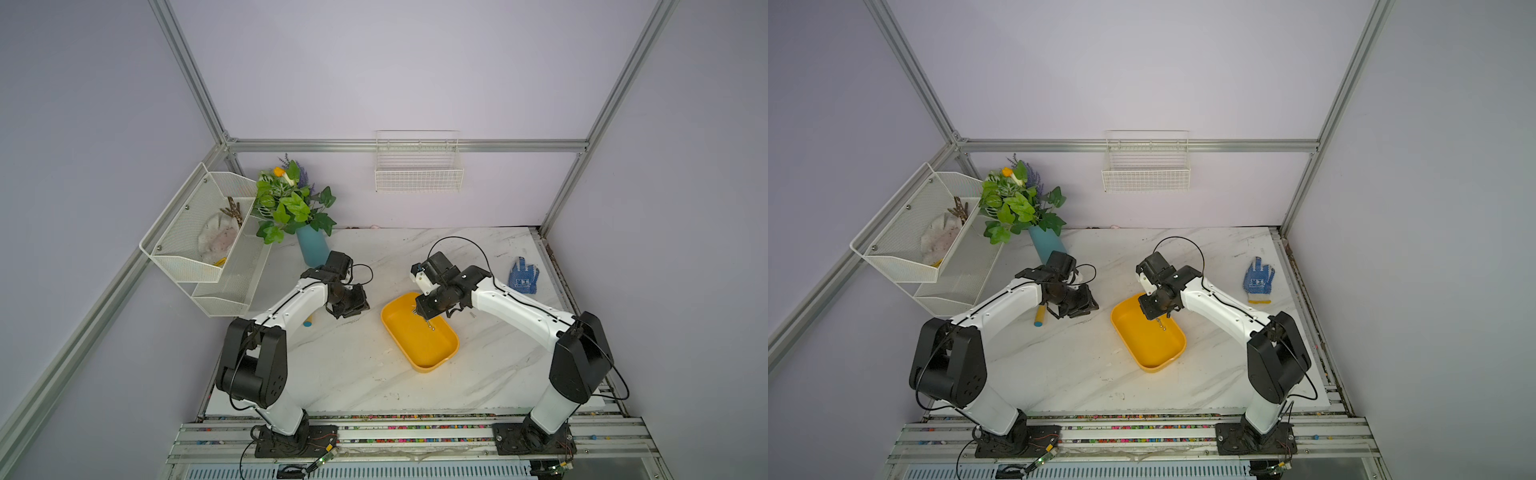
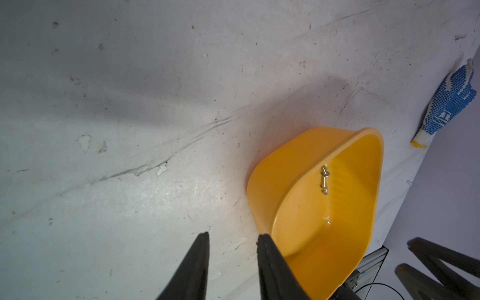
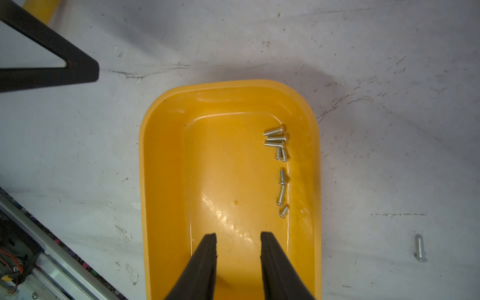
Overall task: Take out the screws from the storage box
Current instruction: Pick up the screw from the storage box.
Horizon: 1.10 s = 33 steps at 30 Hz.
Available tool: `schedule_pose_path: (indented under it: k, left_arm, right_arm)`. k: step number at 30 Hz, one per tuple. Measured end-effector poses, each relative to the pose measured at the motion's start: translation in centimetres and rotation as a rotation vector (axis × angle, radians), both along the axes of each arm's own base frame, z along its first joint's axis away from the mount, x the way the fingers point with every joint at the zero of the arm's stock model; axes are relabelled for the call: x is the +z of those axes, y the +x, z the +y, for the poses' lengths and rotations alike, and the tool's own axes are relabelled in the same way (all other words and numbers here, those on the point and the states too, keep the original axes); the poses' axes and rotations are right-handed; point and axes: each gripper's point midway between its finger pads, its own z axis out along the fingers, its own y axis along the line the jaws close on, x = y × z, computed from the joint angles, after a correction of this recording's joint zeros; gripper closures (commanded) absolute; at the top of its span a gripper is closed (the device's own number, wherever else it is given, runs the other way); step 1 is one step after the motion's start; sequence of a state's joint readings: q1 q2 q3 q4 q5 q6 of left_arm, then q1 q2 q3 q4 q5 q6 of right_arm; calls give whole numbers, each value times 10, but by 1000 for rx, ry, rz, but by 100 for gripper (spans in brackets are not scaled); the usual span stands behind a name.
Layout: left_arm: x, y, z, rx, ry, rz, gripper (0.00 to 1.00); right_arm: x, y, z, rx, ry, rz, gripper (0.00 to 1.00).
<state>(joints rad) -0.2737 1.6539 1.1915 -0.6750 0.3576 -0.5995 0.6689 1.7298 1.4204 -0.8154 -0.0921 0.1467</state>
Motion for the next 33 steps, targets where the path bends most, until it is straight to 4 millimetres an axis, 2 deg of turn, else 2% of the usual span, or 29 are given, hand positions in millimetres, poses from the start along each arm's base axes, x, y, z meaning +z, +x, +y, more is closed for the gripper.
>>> schedule_pose_path:
  k: [5, 10, 17, 24, 33]
  left_arm:
    - [-9, 2, 0, -18, 1, 19, 64]
    - [-11, 5, -1, -23, -12, 12, 64]
    - [-15, 10, -4, -28, -24, 8, 64]
    - [-15, 10, -5, -30, -31, 6, 64]
    - [-14, 11, -6, -28, -33, 4, 63]
  right_arm:
    - [-29, 1, -1, -11, -78, 31, 64]
    - [-55, 2, -11, -27, -164, 47, 62]
    - [-78, 4, -22, -39, -254, 45, 55]
    - [-103, 3, -23, -28, -322, 64, 54]
    - [-104, 8, -22, -38, -327, 39, 57]
